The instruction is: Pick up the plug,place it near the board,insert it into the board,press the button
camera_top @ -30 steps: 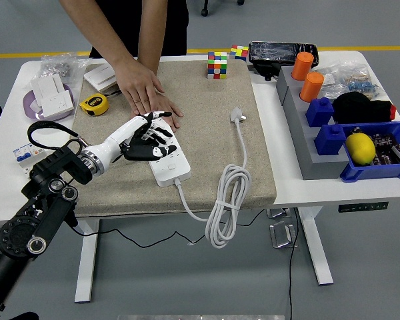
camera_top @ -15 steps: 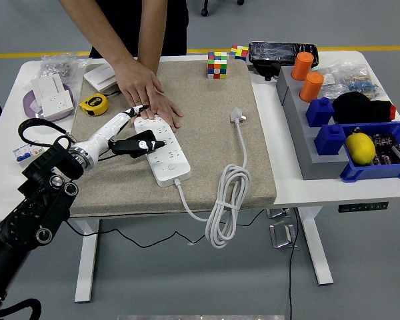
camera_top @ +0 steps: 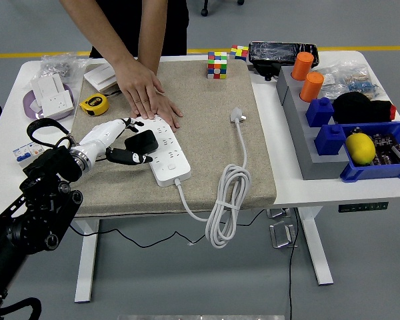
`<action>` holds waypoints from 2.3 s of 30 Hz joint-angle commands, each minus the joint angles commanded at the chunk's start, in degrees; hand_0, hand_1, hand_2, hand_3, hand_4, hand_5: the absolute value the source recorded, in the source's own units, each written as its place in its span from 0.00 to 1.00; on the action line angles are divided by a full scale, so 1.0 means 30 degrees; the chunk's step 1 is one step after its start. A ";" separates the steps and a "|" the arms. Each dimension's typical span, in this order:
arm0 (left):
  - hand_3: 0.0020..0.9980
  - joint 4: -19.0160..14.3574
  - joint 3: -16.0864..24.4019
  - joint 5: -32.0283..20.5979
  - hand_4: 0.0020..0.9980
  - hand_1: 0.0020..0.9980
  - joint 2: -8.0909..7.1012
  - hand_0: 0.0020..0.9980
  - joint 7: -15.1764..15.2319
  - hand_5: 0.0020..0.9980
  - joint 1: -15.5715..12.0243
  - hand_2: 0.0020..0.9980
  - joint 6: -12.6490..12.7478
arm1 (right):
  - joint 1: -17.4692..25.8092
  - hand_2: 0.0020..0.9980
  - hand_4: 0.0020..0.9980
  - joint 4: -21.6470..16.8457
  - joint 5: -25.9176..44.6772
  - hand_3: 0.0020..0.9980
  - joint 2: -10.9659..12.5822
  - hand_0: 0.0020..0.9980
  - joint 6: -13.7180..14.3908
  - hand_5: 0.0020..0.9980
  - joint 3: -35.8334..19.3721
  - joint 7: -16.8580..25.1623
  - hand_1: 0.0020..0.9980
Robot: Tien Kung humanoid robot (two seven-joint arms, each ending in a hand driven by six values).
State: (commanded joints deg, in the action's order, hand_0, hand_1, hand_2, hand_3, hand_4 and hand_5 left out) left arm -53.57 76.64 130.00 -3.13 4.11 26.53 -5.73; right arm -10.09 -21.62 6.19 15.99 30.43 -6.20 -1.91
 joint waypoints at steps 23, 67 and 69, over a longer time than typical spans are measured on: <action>0.56 0.1427 0.0147 0.0000 0.79 0.28 0.0380 0.36 0.0239 0.17 0.0579 0.48 0.0941 | -0.0109 0.75 1.00 0.0000 -0.0047 0.75 0.0044 0.82 0.0027 1.00 -0.0201 0.0010 0.77; 0.42 -0.0597 0.2575 -0.2879 0.65 0.17 0.0474 0.34 -0.0076 0.17 -0.0695 0.22 -0.0111 | 0.0072 0.75 1.00 -0.0011 -0.0047 0.75 -0.0006 0.82 0.0080 1.00 -0.0195 -0.0037 0.78; 0.41 -0.0991 0.2828 -0.3326 0.65 0.17 0.0491 0.34 -0.0122 0.17 -0.0826 0.22 -0.0197 | 0.0066 0.75 1.00 -0.0012 -0.0044 0.75 0.0000 0.82 0.0080 1.00 -0.0203 -0.0039 0.78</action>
State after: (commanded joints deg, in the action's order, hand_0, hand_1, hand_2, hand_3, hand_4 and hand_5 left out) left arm -56.54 85.13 120.02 -1.66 3.74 24.05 -6.32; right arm -9.90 -21.66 6.06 15.99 30.67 -6.81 -2.03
